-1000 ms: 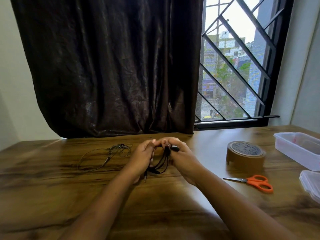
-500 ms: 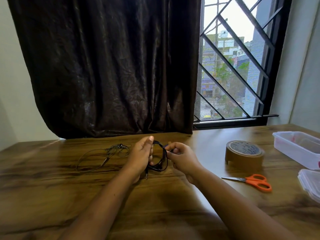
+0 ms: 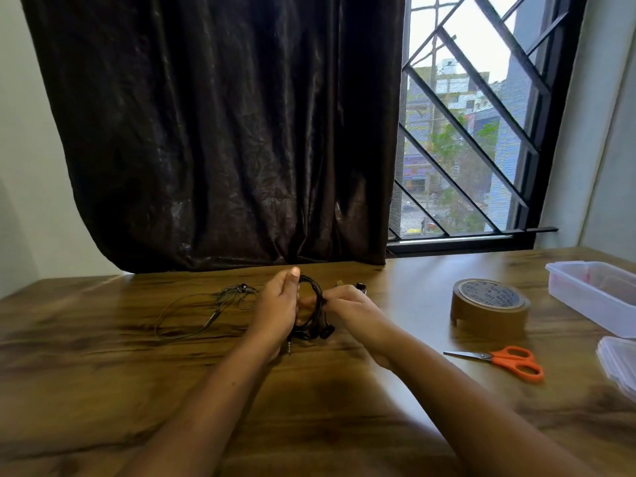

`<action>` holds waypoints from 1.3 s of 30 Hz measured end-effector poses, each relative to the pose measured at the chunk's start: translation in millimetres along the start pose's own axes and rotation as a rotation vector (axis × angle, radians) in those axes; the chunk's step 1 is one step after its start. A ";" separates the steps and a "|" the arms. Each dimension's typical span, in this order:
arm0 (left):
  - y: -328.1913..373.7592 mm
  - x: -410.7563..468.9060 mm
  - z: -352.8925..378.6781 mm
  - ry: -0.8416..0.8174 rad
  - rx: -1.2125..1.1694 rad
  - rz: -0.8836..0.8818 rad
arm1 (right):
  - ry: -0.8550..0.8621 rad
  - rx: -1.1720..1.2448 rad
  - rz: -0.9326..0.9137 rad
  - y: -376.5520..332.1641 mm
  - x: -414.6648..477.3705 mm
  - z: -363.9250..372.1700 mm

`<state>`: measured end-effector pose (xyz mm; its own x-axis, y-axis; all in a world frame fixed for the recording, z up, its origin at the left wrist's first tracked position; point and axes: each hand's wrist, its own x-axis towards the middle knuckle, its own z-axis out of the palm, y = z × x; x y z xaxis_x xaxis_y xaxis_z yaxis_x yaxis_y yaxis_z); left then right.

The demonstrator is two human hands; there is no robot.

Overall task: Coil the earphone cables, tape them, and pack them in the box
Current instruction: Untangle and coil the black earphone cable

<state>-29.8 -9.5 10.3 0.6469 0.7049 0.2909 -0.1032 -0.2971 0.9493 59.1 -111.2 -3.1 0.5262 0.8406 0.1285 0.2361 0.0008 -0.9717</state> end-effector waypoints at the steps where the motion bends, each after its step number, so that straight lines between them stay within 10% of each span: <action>1: -1.0 0.5 -0.1 -0.006 0.006 -0.004 | -0.004 -0.022 -0.036 -1.8 -0.9 -1.5; 39: -6.7 1.7 -5.7 -0.148 -0.032 0.046 | -0.090 0.553 -0.066 -14.5 -9.2 2.9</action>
<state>-32.3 -2.7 5.0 0.7452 0.5874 0.3155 -0.1577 -0.3046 0.9394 48.5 -117.4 9.2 0.4475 0.8719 0.1987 -0.2102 0.3185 -0.9243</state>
